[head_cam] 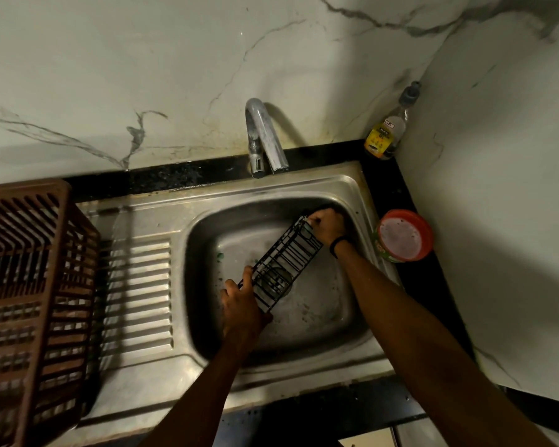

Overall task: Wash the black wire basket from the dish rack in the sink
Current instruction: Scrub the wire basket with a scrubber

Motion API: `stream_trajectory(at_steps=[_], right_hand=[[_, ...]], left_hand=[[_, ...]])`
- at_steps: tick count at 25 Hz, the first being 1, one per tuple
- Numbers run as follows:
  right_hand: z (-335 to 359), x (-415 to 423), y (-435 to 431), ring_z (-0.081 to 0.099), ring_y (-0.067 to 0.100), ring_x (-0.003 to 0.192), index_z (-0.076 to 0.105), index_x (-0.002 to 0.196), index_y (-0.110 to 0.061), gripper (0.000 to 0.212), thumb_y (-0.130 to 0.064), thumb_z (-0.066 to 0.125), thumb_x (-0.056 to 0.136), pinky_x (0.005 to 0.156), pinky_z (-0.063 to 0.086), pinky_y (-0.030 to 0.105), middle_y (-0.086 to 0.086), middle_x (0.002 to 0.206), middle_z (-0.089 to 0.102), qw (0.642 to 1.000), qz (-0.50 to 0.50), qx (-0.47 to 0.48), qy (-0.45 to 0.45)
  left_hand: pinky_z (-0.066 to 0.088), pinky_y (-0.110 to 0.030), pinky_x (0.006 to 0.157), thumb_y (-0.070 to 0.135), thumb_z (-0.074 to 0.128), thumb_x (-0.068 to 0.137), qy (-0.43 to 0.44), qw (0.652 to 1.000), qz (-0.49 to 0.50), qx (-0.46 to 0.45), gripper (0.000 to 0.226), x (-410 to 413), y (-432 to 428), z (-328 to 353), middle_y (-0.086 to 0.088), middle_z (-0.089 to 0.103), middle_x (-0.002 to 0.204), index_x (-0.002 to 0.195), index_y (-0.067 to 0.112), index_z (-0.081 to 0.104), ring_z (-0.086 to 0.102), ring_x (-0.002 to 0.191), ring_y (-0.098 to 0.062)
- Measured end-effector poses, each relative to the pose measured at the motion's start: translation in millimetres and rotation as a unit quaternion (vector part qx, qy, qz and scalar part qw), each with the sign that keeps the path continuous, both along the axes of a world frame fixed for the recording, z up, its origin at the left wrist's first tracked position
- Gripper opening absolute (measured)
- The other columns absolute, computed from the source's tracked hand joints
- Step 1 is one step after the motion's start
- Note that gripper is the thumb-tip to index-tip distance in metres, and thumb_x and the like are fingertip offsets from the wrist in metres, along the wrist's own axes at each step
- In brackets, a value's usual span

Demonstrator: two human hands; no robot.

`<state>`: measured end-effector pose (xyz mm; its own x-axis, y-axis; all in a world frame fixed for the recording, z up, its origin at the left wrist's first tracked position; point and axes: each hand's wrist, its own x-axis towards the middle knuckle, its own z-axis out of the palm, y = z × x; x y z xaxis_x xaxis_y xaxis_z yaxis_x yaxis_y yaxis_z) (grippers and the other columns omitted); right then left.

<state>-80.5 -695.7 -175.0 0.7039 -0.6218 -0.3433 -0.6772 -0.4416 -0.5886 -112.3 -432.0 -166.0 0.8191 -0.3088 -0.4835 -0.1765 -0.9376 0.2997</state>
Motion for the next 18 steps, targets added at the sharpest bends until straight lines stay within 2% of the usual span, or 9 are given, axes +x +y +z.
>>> stream_trajectory(at_steps=[3,4,7,10,12,15,18], right_hand=[[2.5,-10.6,4.3,0.064,0.027,0.083,0.069,0.068,-0.011,0.023,-0.006,0.060,0.089,0.080,0.053,0.033,0.011,0.083,0.070,0.999,0.004,-0.047,0.012],[1.2,-15.5,4.6,0.064,0.028,0.084,0.068,0.068,-0.013,0.024,-0.006,0.060,0.089,0.078,0.052,0.032,0.011,0.082,0.070,0.998,-0.004,-0.059,0.017],[6.8,-32.5,7.2,0.067,0.032,0.092,0.075,0.088,-0.006,0.014,-0.008,0.062,0.090,0.084,0.055,0.039,0.015,0.095,0.073,0.997,-0.058,-0.037,0.034],[25.0,-43.4,19.9,0.067,0.031,0.092,0.072,0.088,-0.008,0.007,-0.008,0.066,0.087,0.085,0.056,0.041,0.015,0.094,0.072,0.995,-0.095,0.020,0.003],[47.7,-50.3,46.2,0.066,0.025,0.089,0.068,0.085,-0.011,0.007,-0.005,0.066,0.085,0.082,0.054,0.035,0.010,0.092,0.071,0.994,-0.091,0.032,-0.042],[82.4,-66.5,84.8,0.061,0.012,0.081,0.060,0.082,-0.020,0.019,-0.002,0.064,0.086,0.071,0.045,0.017,-0.001,0.085,0.065,0.994,-0.057,-0.002,-0.096],[98.1,-79.5,96.6,0.061,0.000,0.085,0.067,0.090,-0.025,0.013,-0.012,0.067,0.090,0.075,0.046,0.009,-0.012,0.089,0.067,0.987,-0.005,-0.019,-0.159]], left_hand=[[0.047,-0.048,0.105,0.035,0.094,0.065,0.004,1.000,-0.012,0.009,0.125,1.8,-1.8,1.0,-0.017,0.030,0.147,0.159,0.036,0.012,0.036,0.136,-0.037],[0.046,-0.048,0.105,0.034,0.094,0.065,0.007,1.000,-0.019,0.015,0.126,3.1,-1.5,1.2,-0.016,0.031,0.148,0.159,0.036,0.011,0.037,0.136,-0.037],[0.043,-0.050,0.108,0.037,0.092,0.064,0.021,0.999,-0.046,0.013,0.123,8.4,2.0,0.4,-0.013,0.035,0.146,0.157,0.030,0.013,0.038,0.134,-0.036],[0.034,-0.054,0.111,0.059,0.083,0.061,-0.019,0.995,-0.093,0.026,0.116,6.4,-13.5,13.3,-0.010,0.041,0.143,0.152,0.024,0.021,0.041,0.132,-0.034],[0.037,-0.047,0.106,0.060,0.081,0.060,-0.056,0.993,-0.104,-0.006,0.110,-1.3,-33.3,26.3,-0.008,0.046,0.137,0.147,0.021,0.026,0.044,0.124,-0.029],[0.045,-0.044,0.098,0.053,0.083,0.057,-0.043,0.993,-0.055,-0.093,0.106,-11.2,-43.6,35.2,-0.005,0.045,0.129,0.141,0.019,0.030,0.047,0.116,-0.026],[0.049,-0.037,0.091,0.058,0.073,0.054,-0.029,0.989,-0.024,-0.142,0.097,-15.5,-32.9,30.6,0.000,0.041,0.121,0.134,0.016,0.038,0.047,0.112,-0.023]])
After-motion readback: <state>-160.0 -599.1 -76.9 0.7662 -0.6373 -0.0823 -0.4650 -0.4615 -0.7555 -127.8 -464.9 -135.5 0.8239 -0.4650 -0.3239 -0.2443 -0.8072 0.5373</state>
